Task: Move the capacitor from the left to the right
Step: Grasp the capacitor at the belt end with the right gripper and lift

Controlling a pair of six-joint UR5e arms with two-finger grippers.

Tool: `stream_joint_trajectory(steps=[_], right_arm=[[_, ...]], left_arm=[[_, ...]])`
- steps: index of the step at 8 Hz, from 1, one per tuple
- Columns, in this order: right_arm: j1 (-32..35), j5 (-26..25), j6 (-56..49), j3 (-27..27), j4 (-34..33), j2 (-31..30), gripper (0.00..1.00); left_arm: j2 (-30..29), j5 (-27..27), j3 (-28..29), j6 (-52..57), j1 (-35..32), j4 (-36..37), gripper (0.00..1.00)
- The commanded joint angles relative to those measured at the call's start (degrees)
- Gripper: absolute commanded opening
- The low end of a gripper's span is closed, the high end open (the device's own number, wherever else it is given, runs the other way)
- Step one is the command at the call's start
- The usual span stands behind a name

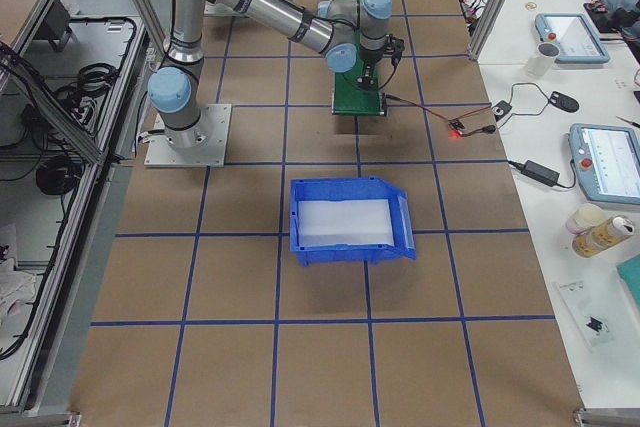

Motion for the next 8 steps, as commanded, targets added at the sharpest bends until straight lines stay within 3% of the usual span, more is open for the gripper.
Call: stream_joint_trajectory(steps=[1, 3, 5, 8], right_arm=[[-0.1, -7.6, -4.2, -0.2, 0.5, 0.0, 0.07], [-0.3, -11.4, -5.9, -2.1, 4.3, -0.7, 0.0], [-1.6, -13.0, -8.4, -9.4, 14.1, -2.9, 0.0], [-11.3, -14.2, -22.3, -11.4, 19.0, -8.3, 0.0]], left_arm=[[0.0, 0.1, 0.0, 0.0, 0.0, 0.0, 1.0], [0.0, 0.1, 0.0, 0.0, 0.0, 0.0, 1.0], [0.0, 0.0, 0.0, 0.0, 0.0, 0.0, 1.0], [0.0, 0.1, 0.0, 0.0, 0.0, 0.0, 1.0]])
